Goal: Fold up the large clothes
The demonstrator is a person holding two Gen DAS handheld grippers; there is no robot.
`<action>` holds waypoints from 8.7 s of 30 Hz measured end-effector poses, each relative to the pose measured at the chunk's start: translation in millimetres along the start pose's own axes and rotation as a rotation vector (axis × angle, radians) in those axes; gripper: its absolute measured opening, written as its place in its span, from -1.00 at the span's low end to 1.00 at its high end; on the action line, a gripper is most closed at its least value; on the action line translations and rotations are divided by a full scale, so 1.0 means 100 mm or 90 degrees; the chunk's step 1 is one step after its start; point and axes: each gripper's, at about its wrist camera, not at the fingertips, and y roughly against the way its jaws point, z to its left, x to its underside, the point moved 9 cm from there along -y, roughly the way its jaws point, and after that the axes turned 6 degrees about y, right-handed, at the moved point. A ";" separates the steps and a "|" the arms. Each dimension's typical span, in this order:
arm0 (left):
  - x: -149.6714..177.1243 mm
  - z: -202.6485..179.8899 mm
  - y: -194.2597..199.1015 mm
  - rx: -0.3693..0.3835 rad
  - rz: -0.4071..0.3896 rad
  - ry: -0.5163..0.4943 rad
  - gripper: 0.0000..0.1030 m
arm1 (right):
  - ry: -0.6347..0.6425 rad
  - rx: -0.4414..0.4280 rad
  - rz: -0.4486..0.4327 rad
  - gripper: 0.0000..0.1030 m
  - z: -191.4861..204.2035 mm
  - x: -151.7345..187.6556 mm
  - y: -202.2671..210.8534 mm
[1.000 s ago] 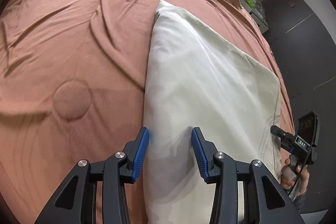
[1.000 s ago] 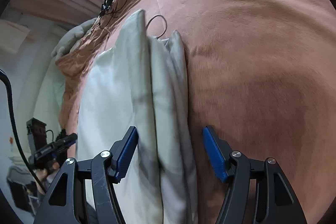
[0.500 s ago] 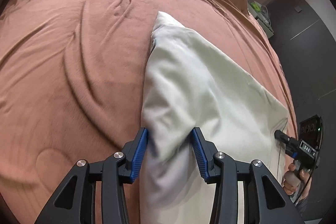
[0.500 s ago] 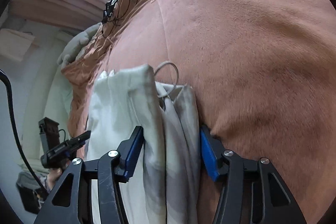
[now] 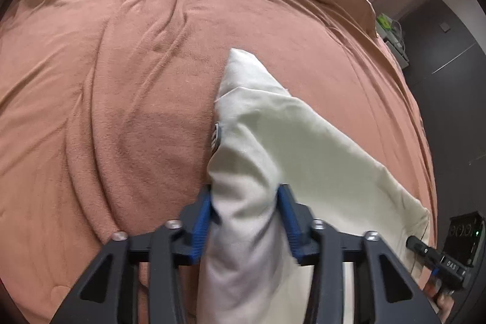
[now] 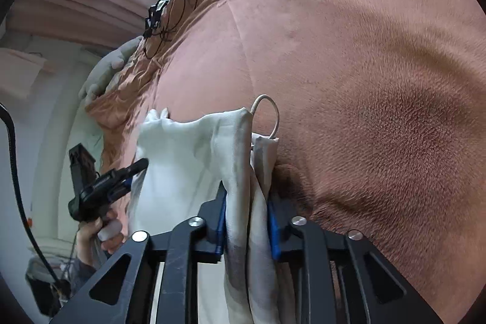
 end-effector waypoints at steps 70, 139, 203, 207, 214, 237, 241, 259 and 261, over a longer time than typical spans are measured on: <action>2.49 -4.04 3.12 0.317 -0.206 -0.233 -0.71 | 0.125 0.213 -0.412 -0.72 0.26 0.62 5.03; 2.74 -3.62 -0.63 0.170 0.184 -0.253 0.32 | -0.308 0.378 -0.273 0.26 -3.15 1.39 4.17; 2.88 -3.38 0.71 0.184 0.074 -0.256 0.80 | -0.244 0.363 -0.329 0.46 -1.99 1.55 4.34; 2.84 -3.28 1.05 0.187 0.034 -0.270 0.94 | -0.215 0.358 -0.345 0.86 -1.66 1.60 4.46; 2.87 -3.11 1.67 0.203 -0.027 -0.288 0.99 | -0.166 0.348 -0.379 0.98 -1.09 1.79 4.61; 3.39 -2.16 3.25 0.209 -0.197 -0.321 0.99 | 0.004 0.339 -0.420 0.99 0.51 2.73 4.73; 3.55 -1.94 3.47 0.200 -0.230 -0.324 0.99 | 0.046 0.336 -0.427 0.99 0.77 2.92 4.70; 4.25 -1.17 4.06 0.168 -0.337 -0.332 0.99 | 0.146 0.346 -0.447 0.99 1.40 3.83 4.56; 4.33 -1.09 4.07 0.164 -0.343 -0.333 0.99 | 0.155 0.349 -0.446 0.99 1.43 3.91 4.51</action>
